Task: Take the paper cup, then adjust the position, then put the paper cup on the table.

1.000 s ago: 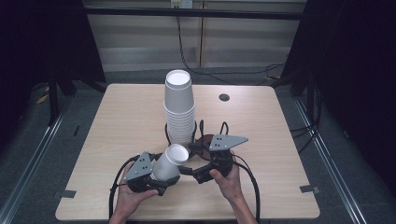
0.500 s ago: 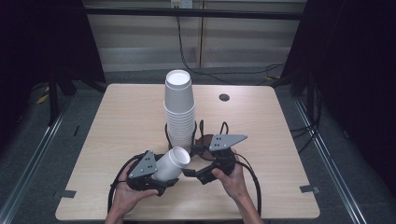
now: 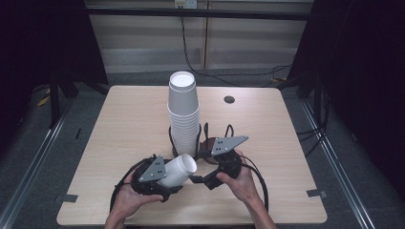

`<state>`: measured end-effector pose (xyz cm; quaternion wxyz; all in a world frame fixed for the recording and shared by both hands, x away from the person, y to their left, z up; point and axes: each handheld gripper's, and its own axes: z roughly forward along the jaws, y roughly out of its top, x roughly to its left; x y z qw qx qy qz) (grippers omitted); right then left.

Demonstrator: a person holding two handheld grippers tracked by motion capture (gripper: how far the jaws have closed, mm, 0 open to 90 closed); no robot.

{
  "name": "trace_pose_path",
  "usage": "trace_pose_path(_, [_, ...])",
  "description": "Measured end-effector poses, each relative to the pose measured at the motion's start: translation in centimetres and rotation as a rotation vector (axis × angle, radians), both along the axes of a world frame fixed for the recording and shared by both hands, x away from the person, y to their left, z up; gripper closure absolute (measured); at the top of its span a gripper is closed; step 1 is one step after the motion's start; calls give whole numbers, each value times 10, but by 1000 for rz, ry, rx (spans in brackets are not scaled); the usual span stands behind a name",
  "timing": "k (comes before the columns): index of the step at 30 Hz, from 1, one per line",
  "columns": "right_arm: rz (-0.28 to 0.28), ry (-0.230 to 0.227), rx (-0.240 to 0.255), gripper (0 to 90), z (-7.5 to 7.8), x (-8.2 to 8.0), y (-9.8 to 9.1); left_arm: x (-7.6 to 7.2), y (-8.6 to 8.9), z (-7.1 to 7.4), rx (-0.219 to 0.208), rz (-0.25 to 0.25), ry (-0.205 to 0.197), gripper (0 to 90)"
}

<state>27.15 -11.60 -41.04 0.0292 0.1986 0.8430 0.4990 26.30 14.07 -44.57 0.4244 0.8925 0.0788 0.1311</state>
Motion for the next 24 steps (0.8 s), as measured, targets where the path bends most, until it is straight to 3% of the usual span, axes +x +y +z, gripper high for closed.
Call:
trace_pose_path(9, [29, 22, -87, 135, -2, 2, -2, 0, -6, 6, 76, -30, -15, 166])
trace_pose_path(12, [37, 25, -113, 135, -3, 2, -1, 0, -7, 7, 83, -33, -12, 166])
trace_pose_path(14, [41, 23, -126, 147, -3, 3, -2, 0, -9, 10, 109, -22, -24, 166])
trace_pose_path(24, [96, 52, -245, 174, -2, 6, 4, -1, -20, 16, 201, -67, -53, 166])
